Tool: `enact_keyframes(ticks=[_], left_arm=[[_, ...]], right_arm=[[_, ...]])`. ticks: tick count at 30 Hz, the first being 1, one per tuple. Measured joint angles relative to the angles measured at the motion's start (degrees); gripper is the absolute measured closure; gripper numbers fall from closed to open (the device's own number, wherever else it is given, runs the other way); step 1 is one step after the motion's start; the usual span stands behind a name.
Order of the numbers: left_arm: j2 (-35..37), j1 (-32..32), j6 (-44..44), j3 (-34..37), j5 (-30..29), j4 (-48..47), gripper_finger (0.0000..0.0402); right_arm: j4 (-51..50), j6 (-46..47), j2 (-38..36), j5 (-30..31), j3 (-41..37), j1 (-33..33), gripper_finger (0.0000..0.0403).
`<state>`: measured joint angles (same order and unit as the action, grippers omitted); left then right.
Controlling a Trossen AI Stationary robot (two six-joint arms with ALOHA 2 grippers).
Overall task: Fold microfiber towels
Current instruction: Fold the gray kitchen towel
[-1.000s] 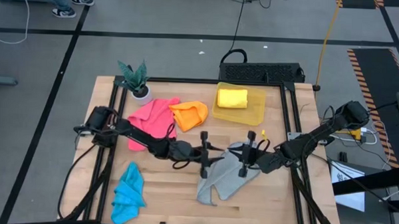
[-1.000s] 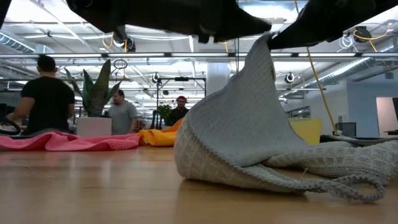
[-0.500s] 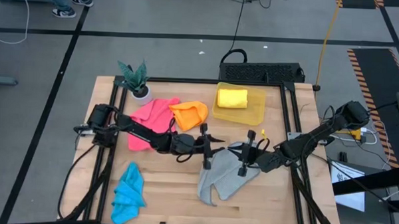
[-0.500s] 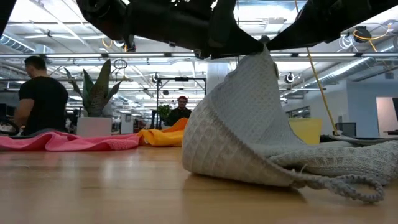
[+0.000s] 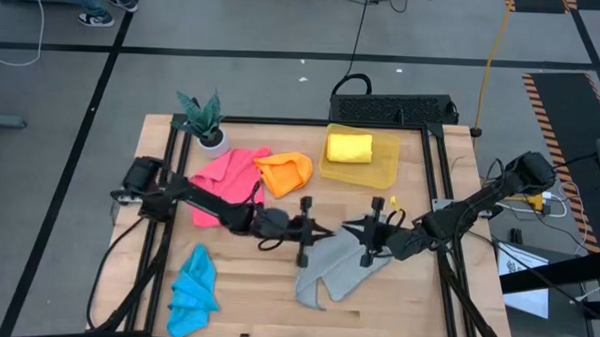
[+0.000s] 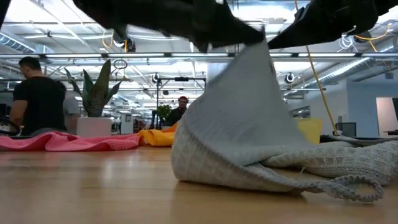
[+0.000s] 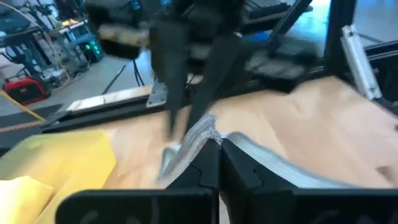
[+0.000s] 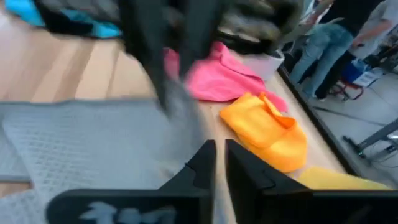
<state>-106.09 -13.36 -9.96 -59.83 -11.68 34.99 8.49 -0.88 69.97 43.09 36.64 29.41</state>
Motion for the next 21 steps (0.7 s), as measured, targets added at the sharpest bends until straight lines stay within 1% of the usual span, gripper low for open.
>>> enact_keyframes(ticks=[2,4,7,9,11,13,15,18,21], left_arm=[[2.8,-2.3,0.0,0.0,-5.2,-6.1,0.0396],[5.0,-4.6,0.0,-0.1,-10.7,-12.2,0.0397],[7.6,-8.3,0.2,0.0,-17.5,-21.5,0.0398],[7.8,-10.4,1.0,-0.1,-20.0,-23.4,0.0395],[7.6,-12.4,1.2,0.0,-22.6,-25.3,0.0393],[7.4,-13.4,0.9,0.0,-23.9,-25.4,0.0394],[7.2,-13.7,1.3,-0.1,-24.3,-25.8,0.0398],[6.9,-13.7,2.2,0.0,-24.5,-26.7,0.0395],[7.0,-13.1,2.7,0.0,-24.7,-26.3,0.0385]], right_arm=[[-0.6,-0.4,-0.7,0.5,0.0,0.0,0.0350],[-2.9,1.3,-2.0,0.4,0.0,0.0,0.0322],[-8.3,8.7,-4.2,0.3,0.0,0.1,0.0281],[-14.6,13.0,-4.7,-1.0,0.0,0.0,0.0256],[-19.8,16.7,-4.2,-4.4,0.0,0.0,0.0236],[-23.6,19.5,-3.4,-9.2,0.0,0.7,0.0220],[-25.9,21.8,-1.8,-12.1,0.0,1.9,0.0212],[-29.8,23.6,1.2,-12.3,0.0,4.0,0.0212],[-30.9,26.0,5.2,-11.8,0.0,5.3,0.0219]])
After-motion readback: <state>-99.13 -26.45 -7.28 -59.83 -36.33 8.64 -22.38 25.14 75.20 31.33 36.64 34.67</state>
